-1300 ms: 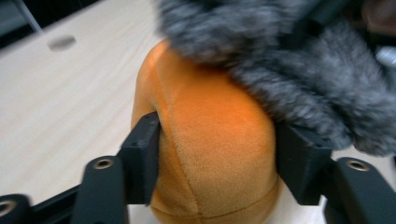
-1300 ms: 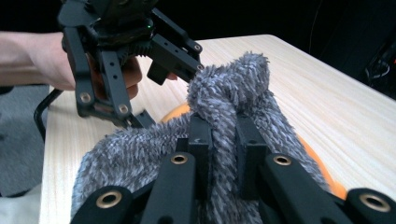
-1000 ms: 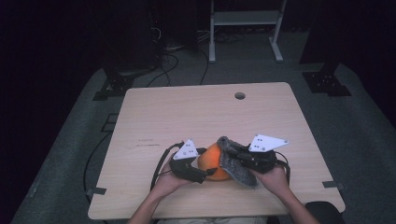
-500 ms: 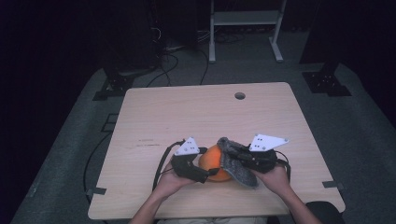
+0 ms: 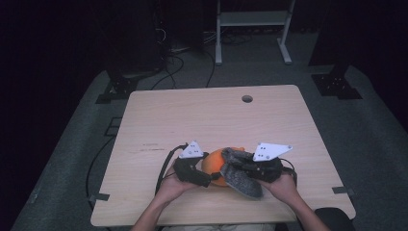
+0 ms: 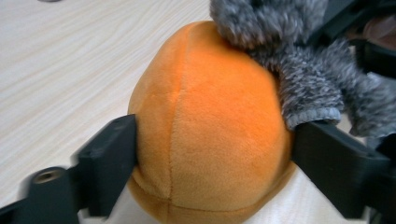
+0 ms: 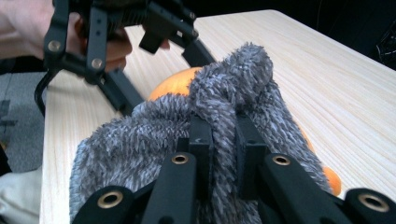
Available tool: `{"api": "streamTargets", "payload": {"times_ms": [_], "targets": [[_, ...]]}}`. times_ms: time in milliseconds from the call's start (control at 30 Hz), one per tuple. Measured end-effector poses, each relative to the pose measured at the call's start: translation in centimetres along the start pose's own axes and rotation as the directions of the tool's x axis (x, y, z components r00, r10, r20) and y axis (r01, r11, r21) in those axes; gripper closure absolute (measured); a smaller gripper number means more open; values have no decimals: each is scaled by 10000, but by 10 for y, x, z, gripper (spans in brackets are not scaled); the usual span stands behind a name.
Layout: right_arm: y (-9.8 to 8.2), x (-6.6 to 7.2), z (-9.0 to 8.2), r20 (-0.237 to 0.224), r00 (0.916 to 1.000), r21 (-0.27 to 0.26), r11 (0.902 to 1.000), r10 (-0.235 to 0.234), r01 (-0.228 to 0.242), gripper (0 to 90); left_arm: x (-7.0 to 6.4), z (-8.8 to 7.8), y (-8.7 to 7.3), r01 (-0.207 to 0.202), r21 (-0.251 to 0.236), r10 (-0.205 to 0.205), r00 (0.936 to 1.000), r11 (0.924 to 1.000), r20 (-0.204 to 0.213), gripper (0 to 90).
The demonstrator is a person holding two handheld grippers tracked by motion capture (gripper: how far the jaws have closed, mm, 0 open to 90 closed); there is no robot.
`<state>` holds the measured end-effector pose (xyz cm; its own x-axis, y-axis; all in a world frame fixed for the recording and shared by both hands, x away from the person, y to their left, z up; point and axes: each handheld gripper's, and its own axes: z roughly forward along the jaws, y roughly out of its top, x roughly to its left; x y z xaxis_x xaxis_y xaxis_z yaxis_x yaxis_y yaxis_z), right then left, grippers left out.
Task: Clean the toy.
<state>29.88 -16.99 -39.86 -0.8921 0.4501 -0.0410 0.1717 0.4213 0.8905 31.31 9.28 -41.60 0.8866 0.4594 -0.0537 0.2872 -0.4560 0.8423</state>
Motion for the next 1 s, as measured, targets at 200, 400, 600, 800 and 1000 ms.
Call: {"api": "streamTargets", "payload": {"times_ms": [200,400,600,800,1000], "targets": [[3,-6,-6,440,9987,-335,9992,238,-224,795,0,-2,-2,-455,-18,455,9989,9990,134,278],[0,-9,-6,369,9989,-162,9995,277,-271,794,6,0,1,555,8,-554,9963,9985,649,124],[1,-11,-10,-184,9998,-254,9997,-2,-3,713,2,-3,-2,-318,-157,320,9994,9994,116,341],[-1,-13,-5,-43,10000,-263,9997,-16,15,539,-8,-1,-1,-1510,166,1508,9885,9884,114,404],[-4,-8,6,-199,9998,-247,9997,71,-76,569,-7,1,0,-1315,393,1296,9904,9905,479,249]]}}
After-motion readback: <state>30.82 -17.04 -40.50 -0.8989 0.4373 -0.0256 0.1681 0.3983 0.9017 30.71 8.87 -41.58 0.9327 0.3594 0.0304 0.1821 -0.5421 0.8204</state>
